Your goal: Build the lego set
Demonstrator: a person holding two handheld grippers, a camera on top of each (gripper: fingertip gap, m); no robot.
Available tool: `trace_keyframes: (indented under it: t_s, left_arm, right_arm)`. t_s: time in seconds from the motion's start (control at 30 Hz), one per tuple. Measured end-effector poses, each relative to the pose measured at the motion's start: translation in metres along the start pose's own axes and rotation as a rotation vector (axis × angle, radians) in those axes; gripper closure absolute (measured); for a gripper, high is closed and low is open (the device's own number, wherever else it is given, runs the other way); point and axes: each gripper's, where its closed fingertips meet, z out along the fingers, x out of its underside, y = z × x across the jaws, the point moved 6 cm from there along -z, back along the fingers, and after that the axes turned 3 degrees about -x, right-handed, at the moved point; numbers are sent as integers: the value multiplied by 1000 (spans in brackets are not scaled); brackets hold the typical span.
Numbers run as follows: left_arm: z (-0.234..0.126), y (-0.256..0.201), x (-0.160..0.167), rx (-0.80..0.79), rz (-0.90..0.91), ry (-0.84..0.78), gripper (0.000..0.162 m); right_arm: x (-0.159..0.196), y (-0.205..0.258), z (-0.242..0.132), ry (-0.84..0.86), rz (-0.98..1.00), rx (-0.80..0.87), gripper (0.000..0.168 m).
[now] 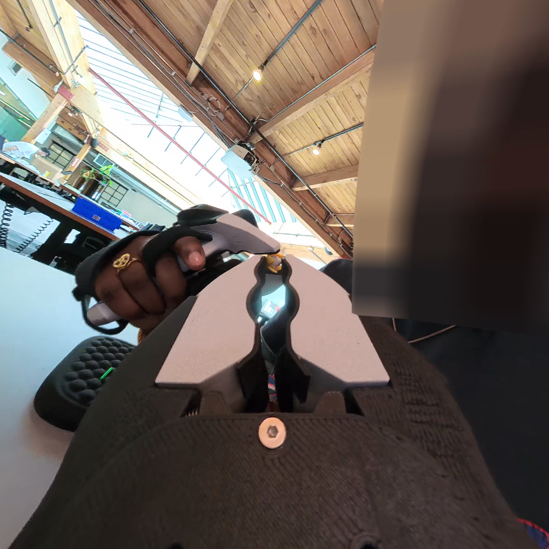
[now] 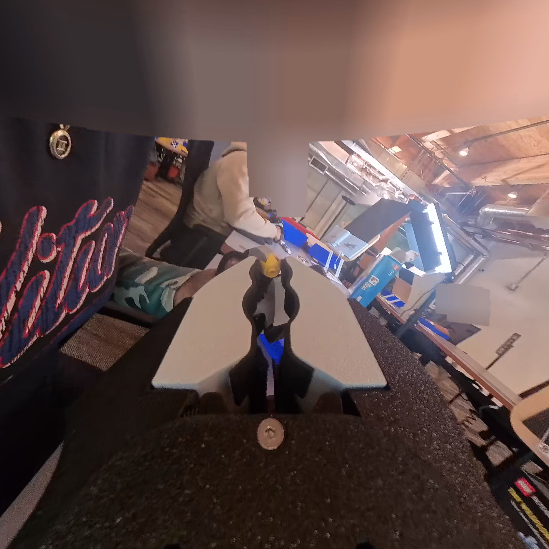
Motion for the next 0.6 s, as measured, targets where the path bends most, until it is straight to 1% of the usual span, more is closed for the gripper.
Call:
trace_keyframes:
  t_s: [0.3,0.43,0.53,0.6]
  left_arm:
    - [-4,-1,-3,-84,59,32,152]
    - [-7,1,-4,-154,116,62,152]
    - [-8,2,-4,-155,105,57,152]
    - [-9,5,-4,-184,115,61,152]
  right_arm:
    - [-3,0,2,149,-75,28,155]
    - [0,0,1,225,-113,38,155]
    - [1,0,1,239,-116,39,155]
    - [4,-1,0,275,-127,44,155]
